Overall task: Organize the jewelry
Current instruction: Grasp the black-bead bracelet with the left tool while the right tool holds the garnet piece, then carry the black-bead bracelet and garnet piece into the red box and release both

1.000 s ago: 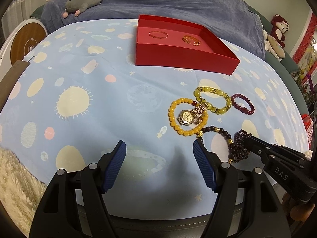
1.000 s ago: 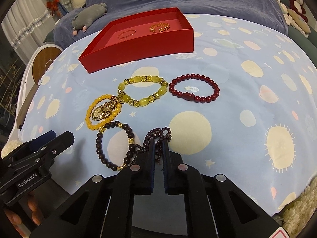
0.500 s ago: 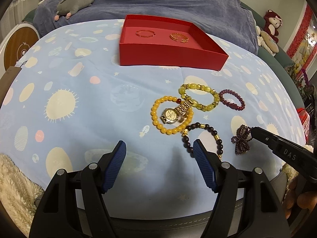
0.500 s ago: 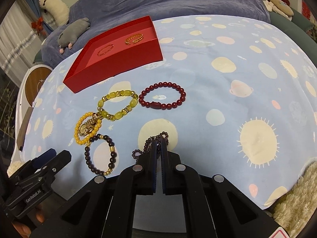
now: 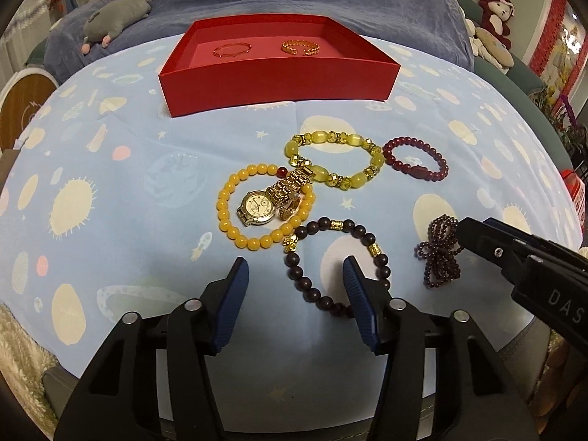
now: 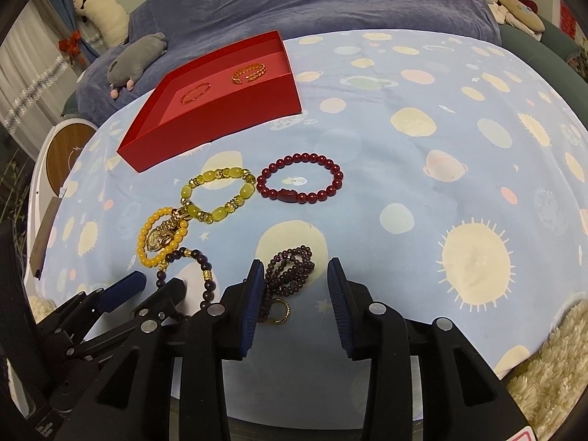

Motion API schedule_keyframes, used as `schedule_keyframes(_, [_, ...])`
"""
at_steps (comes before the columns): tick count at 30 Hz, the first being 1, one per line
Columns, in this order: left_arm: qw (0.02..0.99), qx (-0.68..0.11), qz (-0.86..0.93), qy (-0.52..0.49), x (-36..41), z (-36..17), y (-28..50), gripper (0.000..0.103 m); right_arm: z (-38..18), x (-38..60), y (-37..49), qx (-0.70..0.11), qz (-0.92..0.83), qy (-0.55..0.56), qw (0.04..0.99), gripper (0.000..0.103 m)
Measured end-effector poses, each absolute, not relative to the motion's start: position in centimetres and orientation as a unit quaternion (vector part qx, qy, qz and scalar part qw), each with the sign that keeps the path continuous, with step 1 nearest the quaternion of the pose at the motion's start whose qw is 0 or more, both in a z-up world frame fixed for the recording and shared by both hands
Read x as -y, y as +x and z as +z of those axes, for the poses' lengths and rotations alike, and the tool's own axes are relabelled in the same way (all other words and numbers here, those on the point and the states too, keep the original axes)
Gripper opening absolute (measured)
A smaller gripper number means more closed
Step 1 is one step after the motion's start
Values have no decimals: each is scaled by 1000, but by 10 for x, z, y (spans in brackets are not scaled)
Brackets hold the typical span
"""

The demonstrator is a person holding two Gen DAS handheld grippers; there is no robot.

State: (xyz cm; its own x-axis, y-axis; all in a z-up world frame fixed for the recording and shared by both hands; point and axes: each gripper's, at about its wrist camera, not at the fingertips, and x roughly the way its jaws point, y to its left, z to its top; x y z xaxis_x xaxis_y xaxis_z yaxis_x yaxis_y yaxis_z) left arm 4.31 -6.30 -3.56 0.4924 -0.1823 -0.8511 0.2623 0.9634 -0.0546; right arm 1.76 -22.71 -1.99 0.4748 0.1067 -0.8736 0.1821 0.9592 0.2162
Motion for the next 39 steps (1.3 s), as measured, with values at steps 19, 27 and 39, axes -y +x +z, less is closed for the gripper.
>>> schedule_keyframes(19, [869,-481,-119,4,27,-28,37,8,-33,214,28,-526,5,131,841,14])
schedule_keyframes(27, [874,-470,-121,-16,21,-15,34,8,-14,219,22,-495,12,145,856,7])
schedule_keyframes(39, [881,-453,-133,-34,17,11,30,8,9,225,14,-477,15,161,864,7])
